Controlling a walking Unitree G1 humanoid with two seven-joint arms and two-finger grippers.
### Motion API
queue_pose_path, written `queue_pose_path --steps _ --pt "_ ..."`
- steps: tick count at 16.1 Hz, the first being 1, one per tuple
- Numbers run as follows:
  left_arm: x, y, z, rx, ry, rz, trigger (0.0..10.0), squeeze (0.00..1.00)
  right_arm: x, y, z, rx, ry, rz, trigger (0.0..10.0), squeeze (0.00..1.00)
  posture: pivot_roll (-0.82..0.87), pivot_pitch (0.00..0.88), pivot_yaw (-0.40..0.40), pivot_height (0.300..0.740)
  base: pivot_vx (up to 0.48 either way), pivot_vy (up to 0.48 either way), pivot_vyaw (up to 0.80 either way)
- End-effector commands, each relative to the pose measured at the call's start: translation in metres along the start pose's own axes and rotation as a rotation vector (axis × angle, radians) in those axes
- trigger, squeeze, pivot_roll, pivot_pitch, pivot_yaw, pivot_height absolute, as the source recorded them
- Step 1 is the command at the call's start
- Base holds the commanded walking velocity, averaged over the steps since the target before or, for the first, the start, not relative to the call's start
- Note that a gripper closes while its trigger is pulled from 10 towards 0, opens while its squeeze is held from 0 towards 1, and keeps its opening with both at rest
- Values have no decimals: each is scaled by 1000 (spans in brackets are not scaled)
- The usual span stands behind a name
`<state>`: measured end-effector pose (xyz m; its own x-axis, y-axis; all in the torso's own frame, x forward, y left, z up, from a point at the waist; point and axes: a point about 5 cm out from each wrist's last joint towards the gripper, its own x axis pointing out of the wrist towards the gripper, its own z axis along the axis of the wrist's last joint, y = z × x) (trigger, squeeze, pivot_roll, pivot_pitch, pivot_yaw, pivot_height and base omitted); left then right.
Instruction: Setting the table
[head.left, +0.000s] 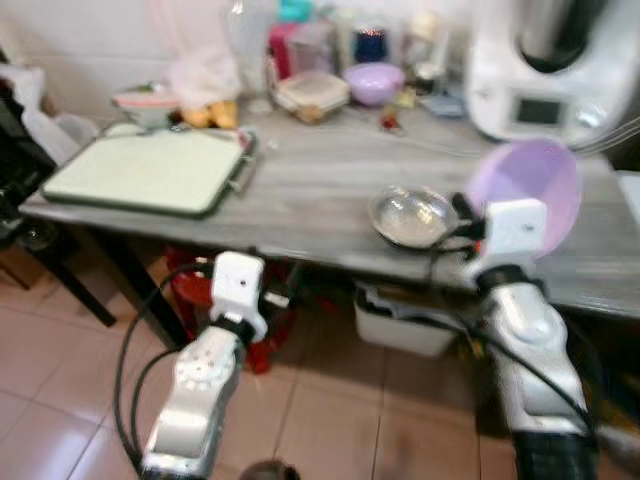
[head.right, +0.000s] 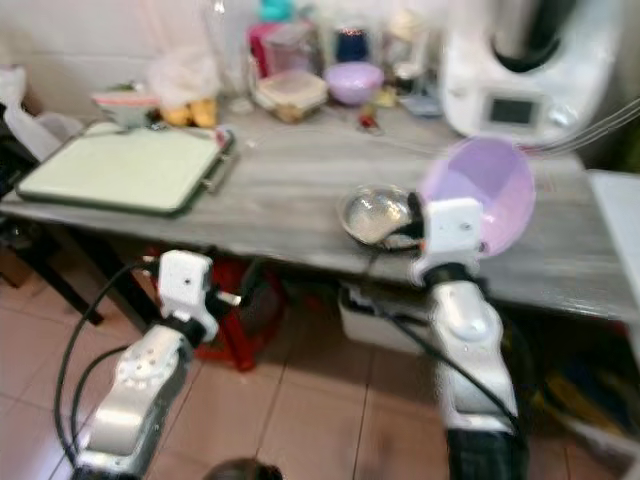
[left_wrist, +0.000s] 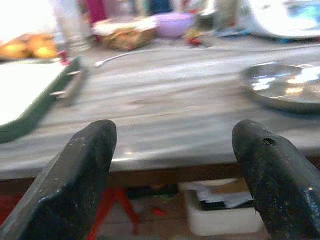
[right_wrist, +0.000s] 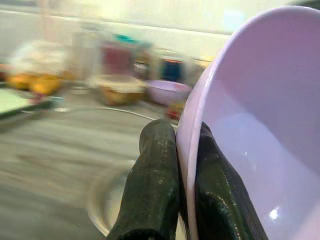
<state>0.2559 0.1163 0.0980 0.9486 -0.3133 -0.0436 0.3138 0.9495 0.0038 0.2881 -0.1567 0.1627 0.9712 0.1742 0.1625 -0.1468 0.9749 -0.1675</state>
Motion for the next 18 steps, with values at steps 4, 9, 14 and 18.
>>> queue_pose_path --steps 4,9,14,18 --pt "3 2 6 13 -21 15 10000 0 5 6 6 -32 -32 93 10000 0 -35 0 55 740 480 0 0" --pt "-2 16 2 19 -2 142 10000 0 24 22 13 -114 -79 297 10000 0 -24 17 53 740 192 0 0" --pt "-27 31 -11 19 77 262 10000 0 52 35 10 -188 -32 505 10000 0 33 79 38 740 0 0 0" --pt "-34 34 -8 15 85 255 10000 0 73 42 2 -261 67 666 10000 0 63 100 39 740 0 0 0"
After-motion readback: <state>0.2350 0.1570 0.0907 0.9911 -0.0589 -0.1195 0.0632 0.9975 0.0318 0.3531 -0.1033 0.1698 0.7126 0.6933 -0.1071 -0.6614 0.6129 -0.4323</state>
